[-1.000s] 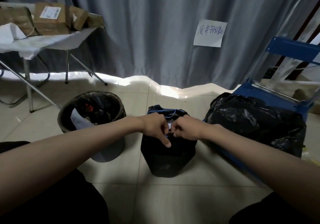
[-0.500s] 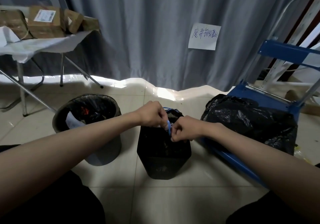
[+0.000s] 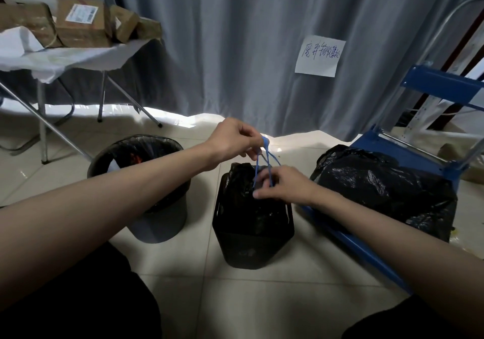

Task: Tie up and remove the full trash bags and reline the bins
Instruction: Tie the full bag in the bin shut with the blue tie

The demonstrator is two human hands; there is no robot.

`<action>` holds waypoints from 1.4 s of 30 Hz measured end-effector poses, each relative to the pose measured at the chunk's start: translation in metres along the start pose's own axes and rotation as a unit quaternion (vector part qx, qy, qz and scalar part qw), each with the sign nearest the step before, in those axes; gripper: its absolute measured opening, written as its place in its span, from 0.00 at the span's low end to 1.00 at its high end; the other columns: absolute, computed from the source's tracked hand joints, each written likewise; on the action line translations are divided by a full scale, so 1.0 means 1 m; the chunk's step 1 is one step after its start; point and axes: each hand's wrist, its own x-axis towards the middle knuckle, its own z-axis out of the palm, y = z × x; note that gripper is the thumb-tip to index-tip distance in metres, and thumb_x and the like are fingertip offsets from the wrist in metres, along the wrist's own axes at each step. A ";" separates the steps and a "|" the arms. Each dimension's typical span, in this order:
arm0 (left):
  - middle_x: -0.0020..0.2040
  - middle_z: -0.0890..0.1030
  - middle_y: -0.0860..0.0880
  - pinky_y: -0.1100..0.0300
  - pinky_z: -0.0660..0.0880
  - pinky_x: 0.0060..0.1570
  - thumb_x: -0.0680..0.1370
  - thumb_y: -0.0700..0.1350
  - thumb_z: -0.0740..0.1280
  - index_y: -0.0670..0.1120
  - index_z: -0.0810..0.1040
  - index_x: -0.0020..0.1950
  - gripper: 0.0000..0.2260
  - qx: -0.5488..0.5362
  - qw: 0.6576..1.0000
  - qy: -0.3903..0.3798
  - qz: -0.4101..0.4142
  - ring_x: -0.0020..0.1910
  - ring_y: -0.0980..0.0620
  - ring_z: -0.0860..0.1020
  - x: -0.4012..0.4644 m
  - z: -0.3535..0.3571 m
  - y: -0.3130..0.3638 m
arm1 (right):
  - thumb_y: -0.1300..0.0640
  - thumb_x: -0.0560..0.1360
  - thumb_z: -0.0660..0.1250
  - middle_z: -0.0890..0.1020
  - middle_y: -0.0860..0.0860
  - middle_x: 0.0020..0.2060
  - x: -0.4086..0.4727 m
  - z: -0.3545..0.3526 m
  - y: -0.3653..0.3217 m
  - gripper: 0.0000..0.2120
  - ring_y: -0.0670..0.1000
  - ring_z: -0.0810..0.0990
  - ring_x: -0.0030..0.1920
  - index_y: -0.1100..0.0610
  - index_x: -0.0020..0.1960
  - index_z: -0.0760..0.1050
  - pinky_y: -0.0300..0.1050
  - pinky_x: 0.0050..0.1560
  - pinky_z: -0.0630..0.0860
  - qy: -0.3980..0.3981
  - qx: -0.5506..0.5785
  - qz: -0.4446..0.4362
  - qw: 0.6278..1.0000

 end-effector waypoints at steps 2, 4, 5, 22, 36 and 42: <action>0.36 0.82 0.42 0.63 0.75 0.37 0.75 0.38 0.71 0.33 0.83 0.45 0.07 -0.028 1.000 -0.004 0.001 0.33 0.50 0.81 0.000 0.001 0.000 | 0.56 0.73 0.75 0.79 0.50 0.32 0.001 -0.004 -0.013 0.11 0.45 0.76 0.28 0.57 0.53 0.82 0.37 0.29 0.73 0.039 0.112 -0.013 0.993; 0.37 0.82 0.41 0.62 0.77 0.40 0.75 0.39 0.71 0.33 0.82 0.47 0.08 -0.046 0.999 -0.011 0.007 0.35 0.50 0.81 0.000 0.002 -0.001 | 0.59 0.75 0.73 0.80 0.52 0.31 0.001 -0.009 -0.020 0.07 0.47 0.78 0.27 0.62 0.50 0.83 0.38 0.29 0.76 0.063 0.157 -0.012 0.985; 0.38 0.82 0.41 0.61 0.78 0.42 0.75 0.39 0.71 0.34 0.83 0.47 0.07 -0.041 0.999 -0.016 0.012 0.36 0.50 0.81 0.001 0.002 -0.003 | 0.61 0.75 0.72 0.81 0.54 0.31 0.002 -0.011 -0.021 0.06 0.48 0.79 0.27 0.64 0.49 0.83 0.39 0.31 0.79 0.069 0.169 -0.008 0.983; 0.37 0.84 0.50 0.60 0.73 0.44 0.68 0.46 0.78 0.44 0.86 0.41 0.07 0.331 0.930 -0.149 0.064 0.39 0.52 0.80 -0.001 0.029 -0.058 | 0.58 0.80 0.65 0.82 0.55 0.33 -0.008 -0.039 -0.026 0.12 0.48 0.79 0.32 0.63 0.45 0.83 0.38 0.37 0.79 0.123 0.178 -0.001 0.976; 0.32 0.79 0.54 0.60 0.74 0.41 0.68 0.54 0.78 0.47 0.85 0.44 0.12 0.165 0.979 -0.104 0.065 0.34 0.58 0.77 0.005 0.033 -0.039 | 0.61 0.78 0.69 0.82 0.58 0.38 -0.006 -0.040 -0.036 0.08 0.51 0.79 0.37 0.66 0.52 0.83 0.40 0.42 0.79 0.131 0.310 -0.043 0.941; 0.27 0.80 0.50 0.66 0.73 0.33 0.72 0.41 0.75 0.42 0.81 0.35 0.08 0.095 0.993 -0.052 0.044 0.26 0.56 0.78 0.004 0.035 -0.032 | 0.60 0.76 0.71 0.82 0.58 0.42 -0.005 -0.038 -0.041 0.10 0.53 0.79 0.39 0.64 0.55 0.81 0.43 0.39 0.78 0.128 0.342 -0.042 0.930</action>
